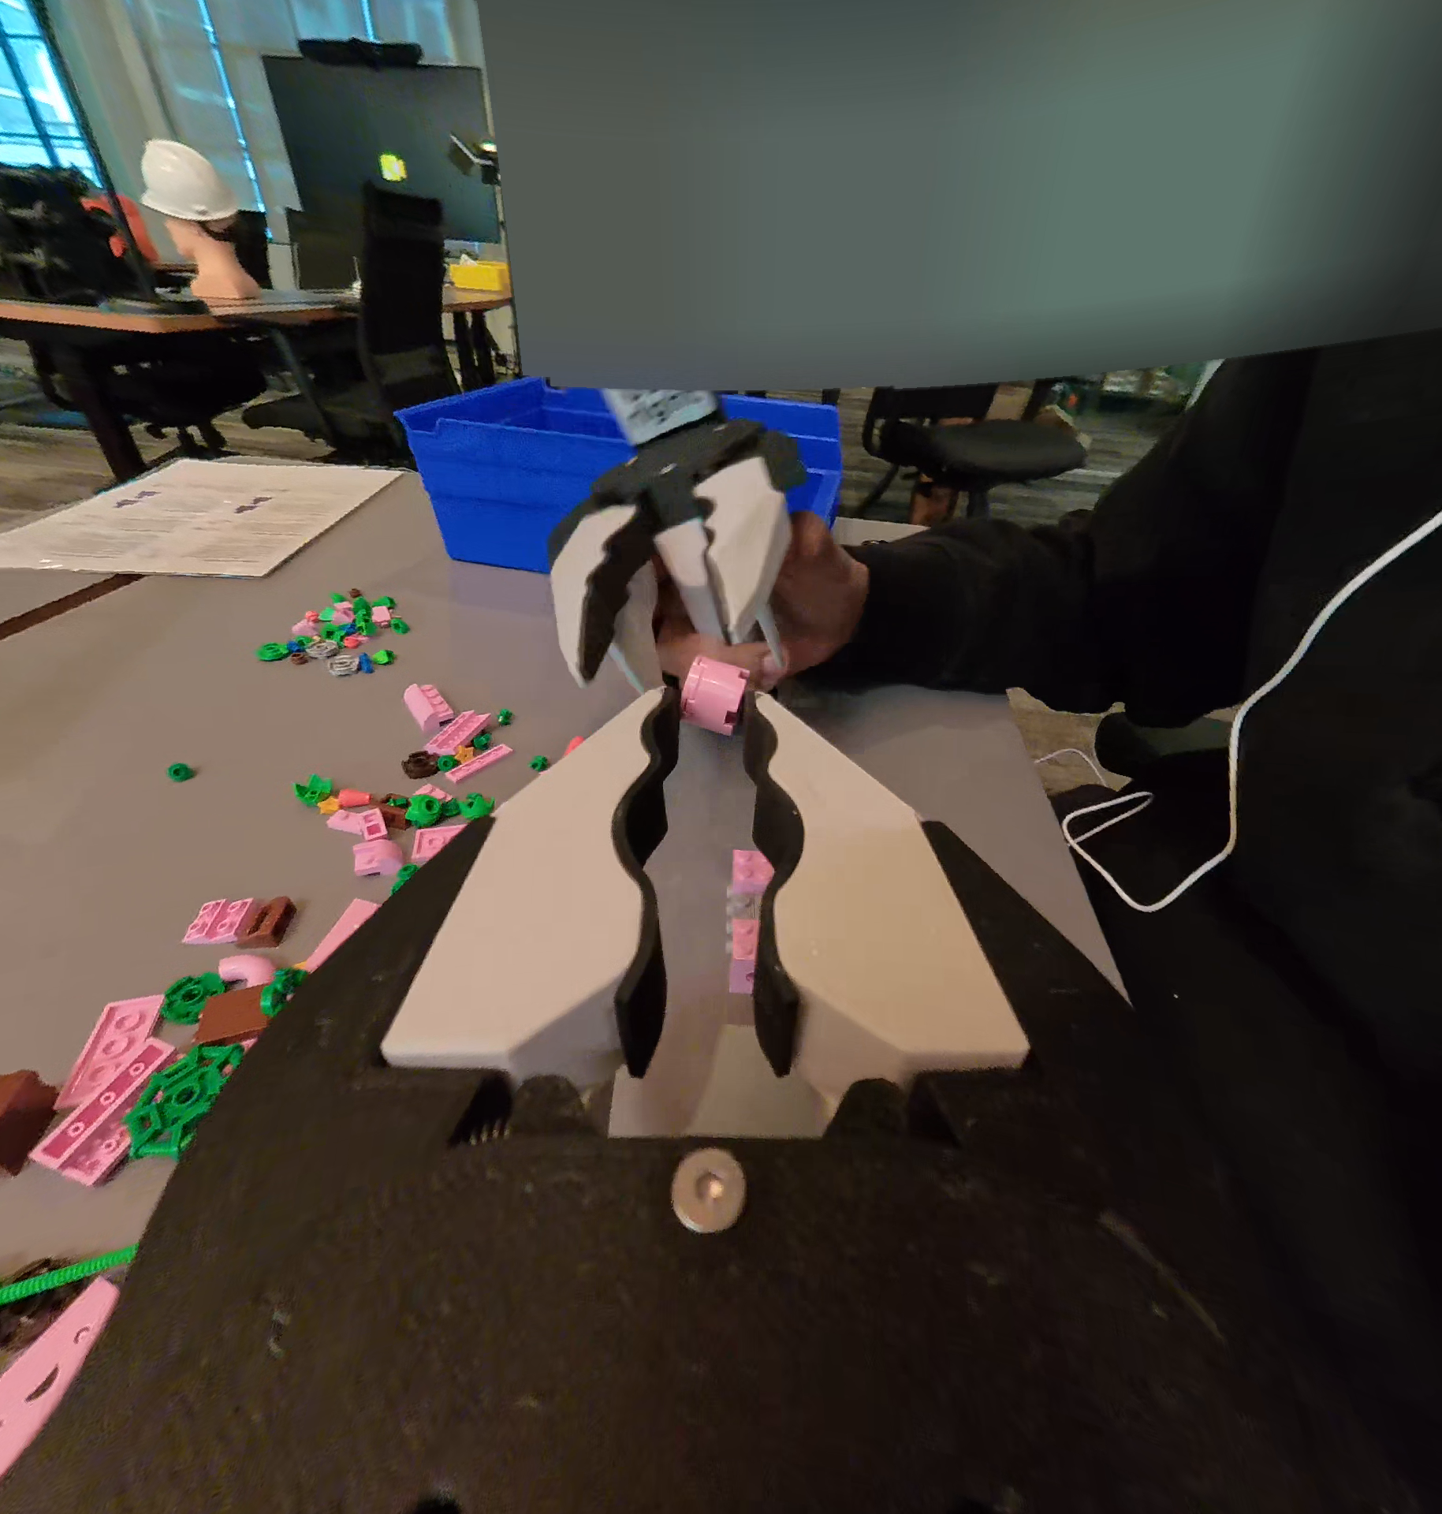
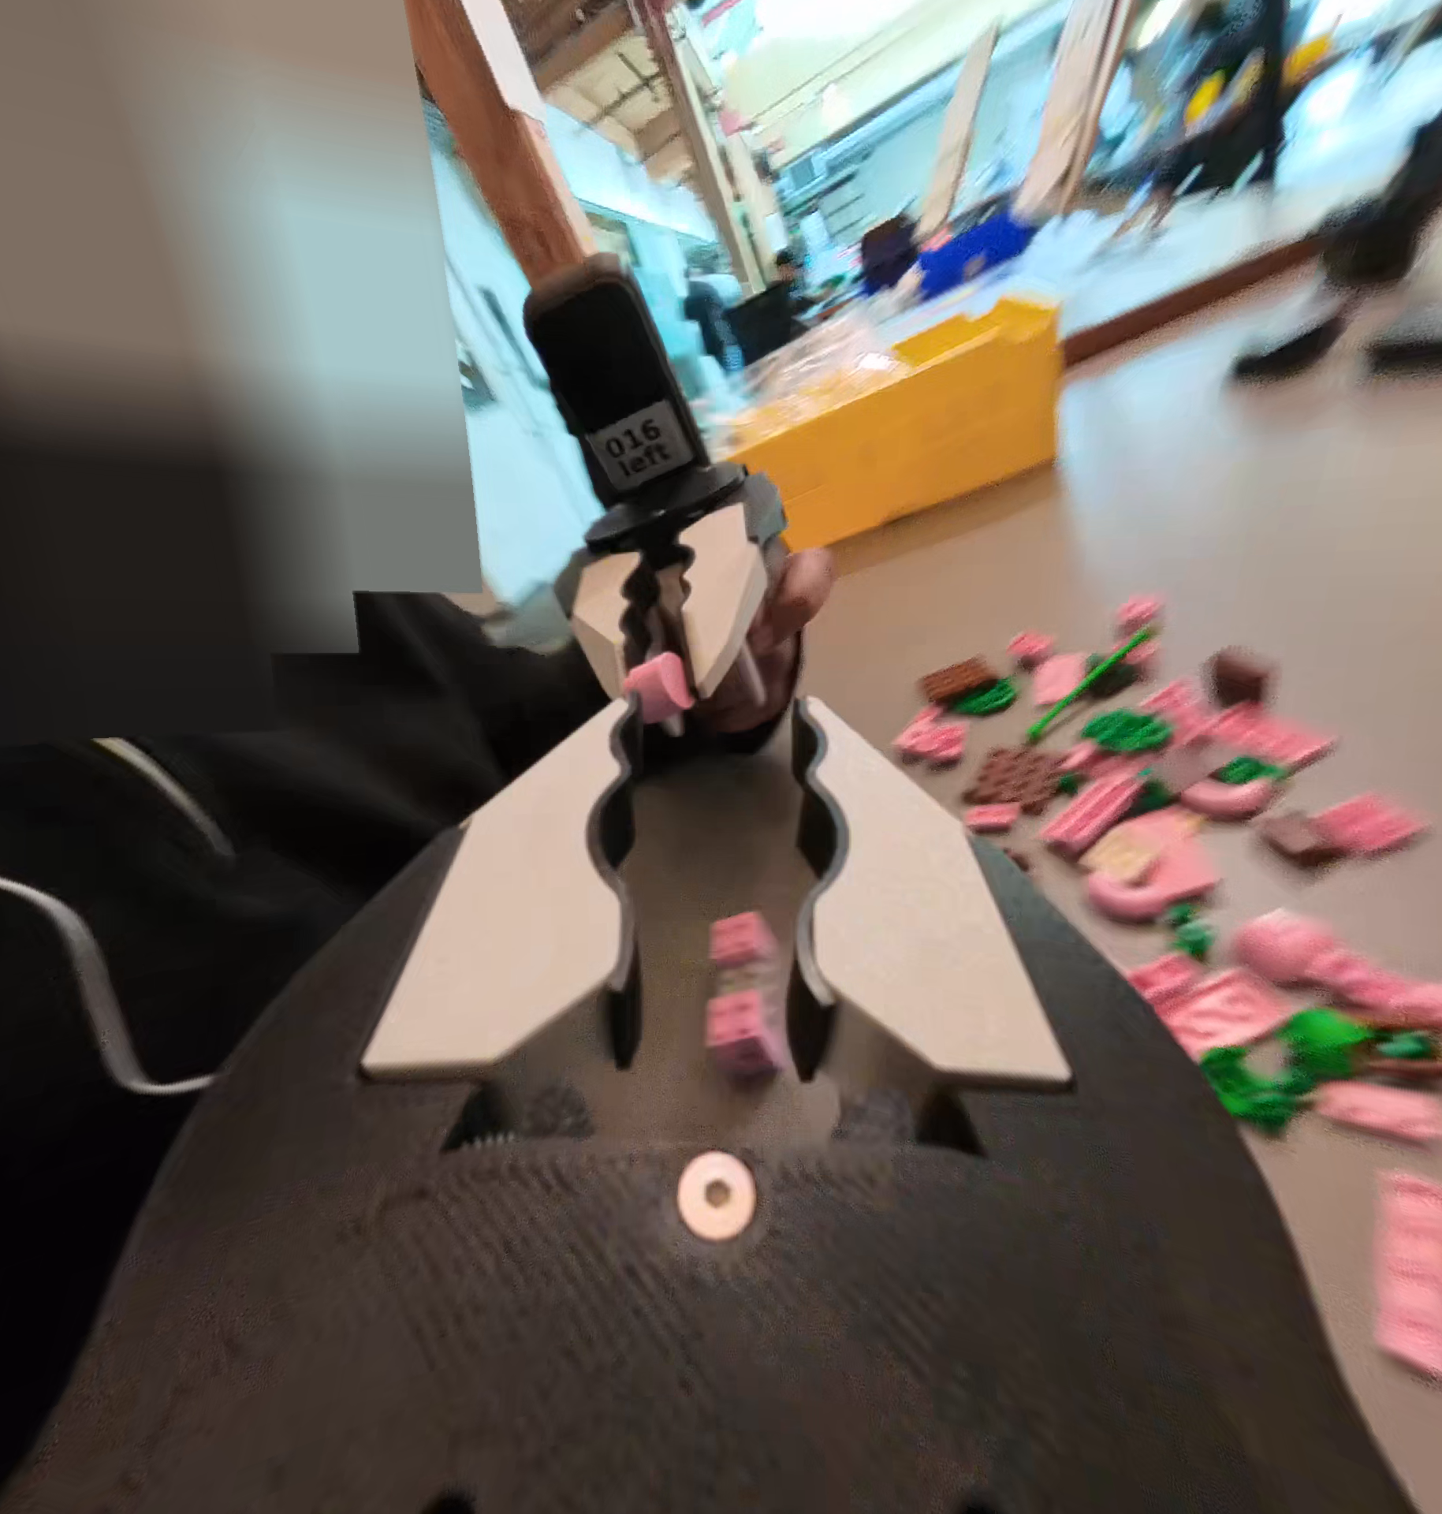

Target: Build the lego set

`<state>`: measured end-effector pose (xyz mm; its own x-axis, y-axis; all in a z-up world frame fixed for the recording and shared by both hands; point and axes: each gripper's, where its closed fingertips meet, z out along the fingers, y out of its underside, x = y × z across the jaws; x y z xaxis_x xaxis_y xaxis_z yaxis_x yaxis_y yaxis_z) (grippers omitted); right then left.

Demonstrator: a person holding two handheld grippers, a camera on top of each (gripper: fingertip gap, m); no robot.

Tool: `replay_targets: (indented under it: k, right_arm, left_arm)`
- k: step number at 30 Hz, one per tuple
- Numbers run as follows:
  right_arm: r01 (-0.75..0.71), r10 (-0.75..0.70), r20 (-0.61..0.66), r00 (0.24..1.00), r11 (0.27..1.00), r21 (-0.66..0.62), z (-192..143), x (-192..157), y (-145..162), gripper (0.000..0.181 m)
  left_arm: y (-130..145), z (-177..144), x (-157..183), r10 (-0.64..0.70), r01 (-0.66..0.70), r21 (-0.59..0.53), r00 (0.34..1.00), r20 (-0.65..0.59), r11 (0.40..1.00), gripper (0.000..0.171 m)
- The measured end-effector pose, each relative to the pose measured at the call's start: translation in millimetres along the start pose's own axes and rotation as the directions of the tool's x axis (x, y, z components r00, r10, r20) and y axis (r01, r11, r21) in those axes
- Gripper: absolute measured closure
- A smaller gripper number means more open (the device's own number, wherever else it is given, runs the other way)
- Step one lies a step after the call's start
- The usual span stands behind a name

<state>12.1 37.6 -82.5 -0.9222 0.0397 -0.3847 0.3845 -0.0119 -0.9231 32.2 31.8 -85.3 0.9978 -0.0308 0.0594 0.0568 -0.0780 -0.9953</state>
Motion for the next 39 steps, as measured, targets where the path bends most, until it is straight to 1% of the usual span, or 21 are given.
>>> replay_targets:
  k: [2, 3, 4, 6, 11, 18, 19, 28, 34, 36, 39]
  right_arm:
    - [0.224, -0.224, -0.104, 0.969, 0.975, -0.019, 1, -3, -4, 0.145]
    - [0.300, -0.302, -0.134, 0.944, 0.953, -0.032, 4, -6, -5, 0.145]
    - [0.349, -0.352, -0.146, 0.924, 0.936, -0.046, 7, -10, -4, 0.147]
    - [0.390, -0.395, -0.143, 0.908, 0.919, -0.062, 13, -16, -3, 0.150]
    - [0.416, -0.428, -0.134, 0.894, 0.903, -0.107, 16, -18, 5, 0.166]
    - [0.452, -0.467, -0.143, 0.873, 0.883, -0.123, 17, -19, 5, 0.167]
    - [0.452, -0.466, -0.147, 0.873, 0.884, -0.120, 17, -19, 5, 0.170]
    - [0.415, -0.430, -0.134, 0.893, 0.901, -0.127, 16, -21, 5, 0.170]
    - [0.393, -0.412, -0.123, 0.903, 0.907, -0.153, 16, -21, 7, 0.170]
    - [0.389, -0.406, -0.127, 0.905, 0.910, -0.140, 17, -21, 5, 0.170]
    - [0.383, -0.390, -0.123, 0.913, 0.920, -0.077, 17, -23, -1, 0.170]
  left_arm:
    - [0, 0, -1, -0.004, 0.004, 0.000, 1.000, 0.004, 1.000, 0.159]
    - [0, 0, -1, -0.003, 0.003, -0.002, 1.000, 0.008, 1.000, 0.159]
    - [1, 1, -2, -0.001, 0.001, -0.006, 1.000, 0.013, 1.000, 0.159]
    - [3, 2, -2, 0.004, -0.003, -0.016, 1.000, 0.016, 1.000, 0.159]
    - [4, 3, -1, 0.012, -0.012, -0.027, 1.000, 0.018, 1.000, 0.159]
    - [4, 3, 0, 0.006, -0.006, -0.027, 1.000, 0.005, 1.000, 0.160]
    - [4, 3, 1, 0.000, 0.000, -0.025, 1.000, -0.001, 1.000, 0.160]
    - [3, 5, 4, 0.011, -0.011, -0.028, 1.000, 0.001, 1.000, 0.161]
    - [6, 5, 5, 0.019, -0.019, -0.049, 1.000, 0.000, 0.999, 0.161]
    - [3, 5, 4, 0.016, -0.016, -0.034, 1.000, 0.007, 0.999, 0.160]
    - [-3, 3, 4, 0.019, -0.020, 0.011, 1.000, 0.005, 1.000, 0.160]
